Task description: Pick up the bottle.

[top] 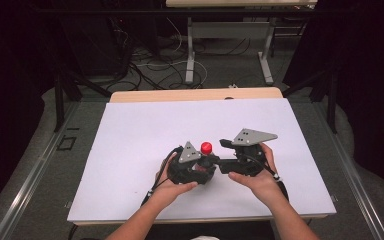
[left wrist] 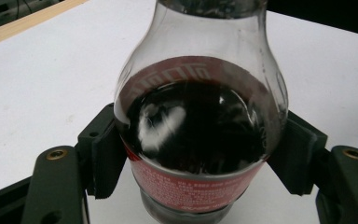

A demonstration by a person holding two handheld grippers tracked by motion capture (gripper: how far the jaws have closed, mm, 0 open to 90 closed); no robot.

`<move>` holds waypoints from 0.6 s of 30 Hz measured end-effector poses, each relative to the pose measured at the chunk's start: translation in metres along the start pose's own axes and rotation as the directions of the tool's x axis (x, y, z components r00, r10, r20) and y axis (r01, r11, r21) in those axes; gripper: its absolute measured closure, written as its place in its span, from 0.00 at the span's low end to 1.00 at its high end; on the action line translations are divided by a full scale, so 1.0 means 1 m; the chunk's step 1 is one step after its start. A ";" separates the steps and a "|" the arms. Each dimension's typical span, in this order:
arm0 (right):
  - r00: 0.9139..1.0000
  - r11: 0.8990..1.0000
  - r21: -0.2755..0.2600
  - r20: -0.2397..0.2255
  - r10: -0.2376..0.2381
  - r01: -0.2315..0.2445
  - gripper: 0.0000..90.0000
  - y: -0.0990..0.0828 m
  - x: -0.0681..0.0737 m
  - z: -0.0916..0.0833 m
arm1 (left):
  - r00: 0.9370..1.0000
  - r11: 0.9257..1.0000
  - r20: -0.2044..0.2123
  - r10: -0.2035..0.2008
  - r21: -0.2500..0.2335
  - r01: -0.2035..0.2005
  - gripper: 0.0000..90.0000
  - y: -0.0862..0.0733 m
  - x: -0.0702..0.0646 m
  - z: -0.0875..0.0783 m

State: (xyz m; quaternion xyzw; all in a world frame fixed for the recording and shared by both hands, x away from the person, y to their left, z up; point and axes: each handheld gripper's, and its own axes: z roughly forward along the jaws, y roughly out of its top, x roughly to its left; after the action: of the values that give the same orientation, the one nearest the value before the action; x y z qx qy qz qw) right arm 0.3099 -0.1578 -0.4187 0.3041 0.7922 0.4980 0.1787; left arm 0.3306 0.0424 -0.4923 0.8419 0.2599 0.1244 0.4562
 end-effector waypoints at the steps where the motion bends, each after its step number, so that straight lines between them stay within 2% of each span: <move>1: 1.000 1.000 0.000 0.000 0.000 0.000 0.44 0.000 0.000 0.000 | 1.000 1.000 -0.008 0.000 -0.015 0.000 0.33 -0.001 -0.001 0.001; 4: 1.000 1.000 -0.013 0.009 -0.013 0.013 0.46 0.002 0.005 0.003 | 1.000 1.000 -0.007 0.002 -0.017 -0.002 0.33 -0.002 -0.003 0.003; 8: 1.000 1.000 0.007 0.009 -0.022 0.022 0.49 0.003 0.009 0.008 | 1.000 1.000 -0.003 0.008 -0.006 -0.008 0.33 -0.004 -0.004 0.002; 14: 0.999 0.999 -0.007 0.022 -0.049 0.049 0.55 0.004 0.015 0.015 | 1.000 1.000 0.002 0.005 -0.007 -0.005 0.33 -0.006 -0.005 0.001; 18: 0.999 0.999 -0.014 0.036 -0.033 0.034 0.58 0.004 0.017 0.019 | 1.000 1.000 0.006 0.002 -0.008 -0.002 0.33 -0.006 -0.006 0.001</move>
State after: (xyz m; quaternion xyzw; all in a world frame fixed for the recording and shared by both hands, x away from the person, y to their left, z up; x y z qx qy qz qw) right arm 0.3092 -0.1323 -0.4227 0.2983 0.7902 0.4951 0.2034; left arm 0.3237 0.0410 -0.4980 0.8408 0.2571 0.1235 0.4601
